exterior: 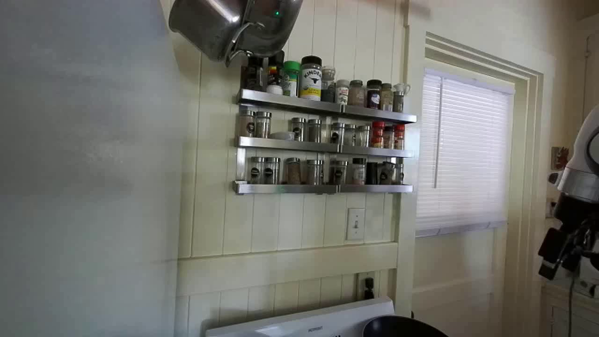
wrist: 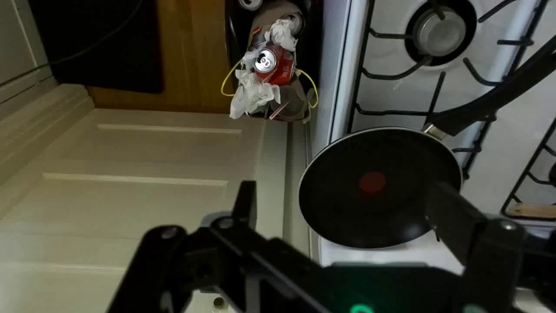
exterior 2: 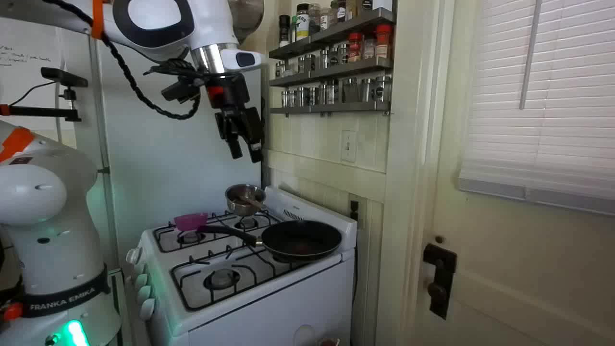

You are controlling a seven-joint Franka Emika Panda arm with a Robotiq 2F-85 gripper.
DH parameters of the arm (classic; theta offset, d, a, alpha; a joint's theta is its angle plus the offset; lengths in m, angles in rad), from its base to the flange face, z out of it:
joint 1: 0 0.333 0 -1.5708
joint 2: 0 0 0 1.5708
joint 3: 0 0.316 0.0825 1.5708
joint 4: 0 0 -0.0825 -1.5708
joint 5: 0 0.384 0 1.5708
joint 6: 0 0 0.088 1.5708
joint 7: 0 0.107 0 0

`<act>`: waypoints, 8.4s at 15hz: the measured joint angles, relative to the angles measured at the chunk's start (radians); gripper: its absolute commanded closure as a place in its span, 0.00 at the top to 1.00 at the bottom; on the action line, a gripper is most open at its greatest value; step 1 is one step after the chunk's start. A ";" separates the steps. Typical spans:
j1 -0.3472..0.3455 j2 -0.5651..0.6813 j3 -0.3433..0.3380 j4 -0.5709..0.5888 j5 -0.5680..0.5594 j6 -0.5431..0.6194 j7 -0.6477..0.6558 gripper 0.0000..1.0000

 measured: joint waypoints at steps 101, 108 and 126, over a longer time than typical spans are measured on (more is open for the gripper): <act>0.181 0.941 0.309 0.145 0.535 0.337 0.760 1.00; 0.185 0.996 0.310 0.150 0.416 0.379 0.763 1.00; 0.205 1.101 0.304 0.150 0.417 0.545 0.763 0.37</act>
